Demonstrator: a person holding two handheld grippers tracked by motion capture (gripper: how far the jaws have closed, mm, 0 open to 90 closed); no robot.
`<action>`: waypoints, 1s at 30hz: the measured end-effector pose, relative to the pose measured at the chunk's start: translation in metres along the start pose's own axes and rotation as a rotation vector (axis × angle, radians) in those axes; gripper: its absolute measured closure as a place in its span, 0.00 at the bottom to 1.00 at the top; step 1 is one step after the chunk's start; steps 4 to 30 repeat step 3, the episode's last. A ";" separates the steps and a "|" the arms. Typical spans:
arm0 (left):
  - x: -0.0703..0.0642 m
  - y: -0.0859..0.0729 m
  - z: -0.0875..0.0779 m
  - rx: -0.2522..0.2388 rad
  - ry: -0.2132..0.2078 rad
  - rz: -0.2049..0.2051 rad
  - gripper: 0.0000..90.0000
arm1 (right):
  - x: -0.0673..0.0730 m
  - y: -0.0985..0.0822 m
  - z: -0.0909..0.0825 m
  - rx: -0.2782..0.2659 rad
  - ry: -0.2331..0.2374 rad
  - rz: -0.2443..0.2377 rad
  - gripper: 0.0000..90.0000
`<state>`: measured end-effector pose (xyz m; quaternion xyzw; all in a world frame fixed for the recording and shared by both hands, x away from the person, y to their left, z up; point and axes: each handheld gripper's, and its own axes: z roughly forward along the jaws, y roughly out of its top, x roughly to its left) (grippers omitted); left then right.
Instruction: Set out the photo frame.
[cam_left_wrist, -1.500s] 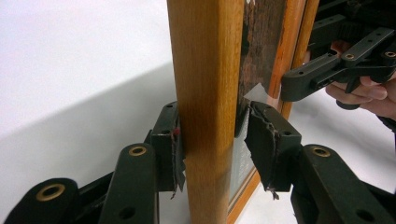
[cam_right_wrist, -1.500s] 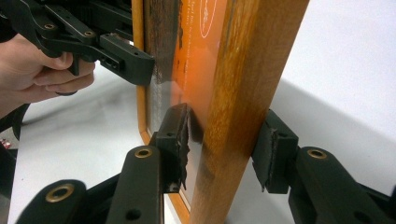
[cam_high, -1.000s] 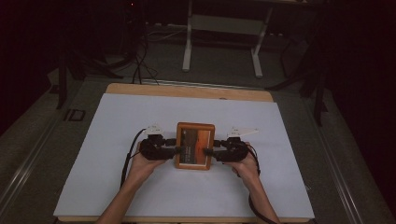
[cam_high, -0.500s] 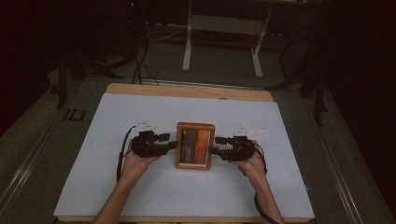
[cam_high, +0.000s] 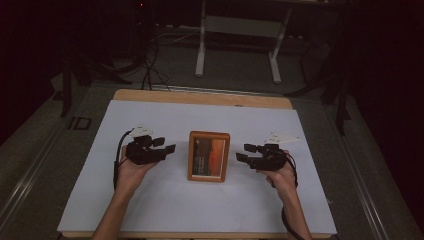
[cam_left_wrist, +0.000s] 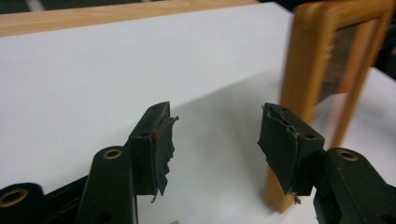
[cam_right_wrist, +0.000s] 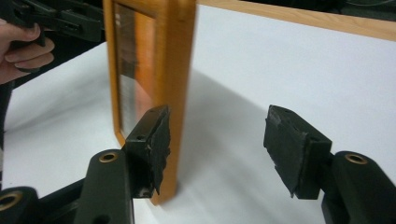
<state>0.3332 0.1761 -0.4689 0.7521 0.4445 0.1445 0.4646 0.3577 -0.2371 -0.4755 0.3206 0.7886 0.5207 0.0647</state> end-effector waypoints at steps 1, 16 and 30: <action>0.001 -0.001 0.000 0.006 0.012 0.004 0.49 | -0.002 -0.001 -0.002 0.000 -0.007 0.004 0.44; 0.003 -0.002 0.001 0.015 0.029 0.005 0.49 | -0.006 -0.003 -0.004 0.008 -0.026 0.012 0.44; 0.003 -0.002 0.001 0.015 0.029 0.005 0.49 | -0.006 -0.003 -0.004 0.008 -0.026 0.012 0.44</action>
